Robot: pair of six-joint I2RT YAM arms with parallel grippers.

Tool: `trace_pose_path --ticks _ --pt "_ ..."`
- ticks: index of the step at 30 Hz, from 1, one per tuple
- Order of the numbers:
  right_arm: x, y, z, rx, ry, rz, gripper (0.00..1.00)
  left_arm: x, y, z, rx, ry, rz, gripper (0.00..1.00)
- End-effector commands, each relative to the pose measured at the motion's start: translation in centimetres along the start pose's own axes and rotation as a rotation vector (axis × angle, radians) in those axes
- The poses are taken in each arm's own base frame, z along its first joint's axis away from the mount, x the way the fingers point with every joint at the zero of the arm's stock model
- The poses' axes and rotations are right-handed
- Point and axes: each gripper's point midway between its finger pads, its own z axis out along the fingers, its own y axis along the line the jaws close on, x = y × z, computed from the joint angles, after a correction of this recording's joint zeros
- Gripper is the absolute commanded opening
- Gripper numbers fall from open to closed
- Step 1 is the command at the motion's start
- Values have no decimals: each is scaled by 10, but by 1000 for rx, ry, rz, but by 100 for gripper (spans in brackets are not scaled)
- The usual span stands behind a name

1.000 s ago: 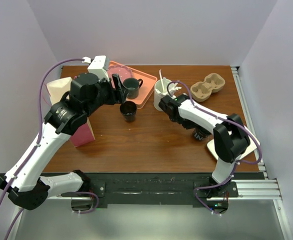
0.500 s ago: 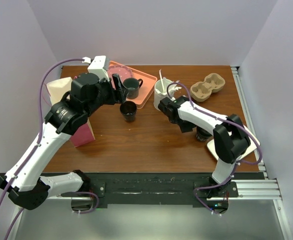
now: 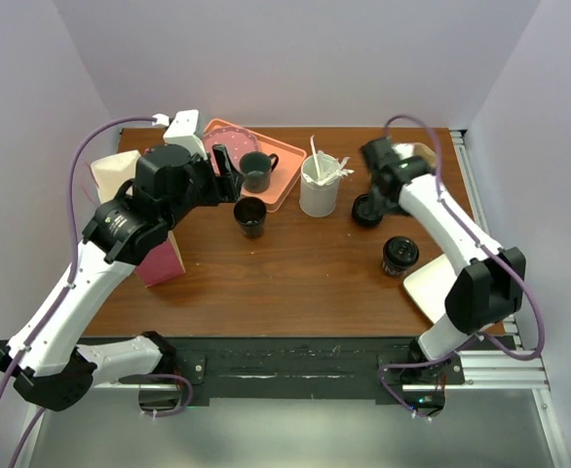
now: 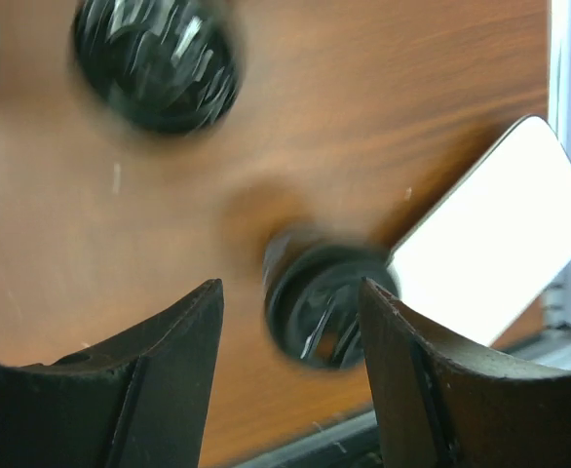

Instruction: Pack the takeout coffee

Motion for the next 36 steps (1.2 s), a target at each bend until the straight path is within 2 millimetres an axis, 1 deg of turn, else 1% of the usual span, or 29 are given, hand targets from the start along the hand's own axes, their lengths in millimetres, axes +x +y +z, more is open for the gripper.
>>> trace_pose_path --ticks 1,2,3,4,5,6,7,8,9,10,11,12,13,14,15,16,17,19,20,22,23,24,25,27,29,31,32,36 --pt "-66 -10 34 -87 -39 266 61 -11 9 -13 -69 -14 -49 70" --pt "-74 -18 45 -95 -26 313 61 -16 9 -15 -80 -16 -56 70" --pt "-96 -19 47 -102 -69 354 61 -6 15 -9 -119 26 -42 70" --pt "-104 -18 57 -101 -73 371 61 -6 19 -7 -148 32 -36 69" --pt "-106 -17 82 -82 -39 390 61 -10 20 -8 -165 29 -36 69" --pt "-125 -17 85 -89 -59 421 60 -1 25 -1 -205 74 -17 69" --pt "-133 -16 94 -89 -52 438 59 0 30 2 -242 82 -8 69" --pt "-129 -8 124 -70 -3 434 59 -6 30 1 -258 78 -5 69" --pt "-153 -9 119 -73 -44 462 59 5 37 8 -304 133 25 69" --pt "-161 -8 125 -76 -49 477 59 4 42 10 -344 139 39 69" --pt "-173 0 139 -88 -59 488 58 -3 42 9 -360 132 41 69" --pt "-181 2 144 -94 -73 493 57 5 48 12 -399 171 67 69" --pt "-185 4 152 -91 -80 494 57 3 53 12 -434 165 76 69" --pt "-200 4 148 -98 -111 510 57 2 55 12 -445 166 82 69" --pt "-193 4 166 -65 -86 517 56 0 56 12 -451 160 84 69" --pt "-195 2 169 -61 -87 537 56 -1 56 11 -450 156 88 69" --pt "-195 4 173 -62 -84 567 56 -2 55 11 -445 146 86 69" --pt "-195 3 176 -60 -95 589 56 -4 55 10 -436 139 86 70" --pt "-193 3 182 -48 -101 596 56 -6 52 11 -425 136 85 70" --pt "-199 0 179 -63 -132 613 56 -6 49 12 -408 140 84 70" --pt "-201 2 184 -79 -150 610 57 -5 48 13 -404 141 81 70" --pt "-205 1 179 -94 -168 609 56 -3 47 14 -397 149 81 70" --pt "-205 -3 180 -76 -177 603 57 3 48 17 -399 161 84 70" --pt "-207 -12 174 -45 -185 586 57 7 46 20 -381 171 80 70" --pt "-209 -22 166 -11 -202 592 57 13 45 23 -372 183 78 70" --pt "-210 -28 159 5 -212 603 57 18 43 25 -359 198 84 70" --pt "-208 -35 158 43 -212 611 56 18 43 25 -352 193 85 70" --pt "-198 -40 158 86 -190 627 56 17 43 22 -330 186 111 70"
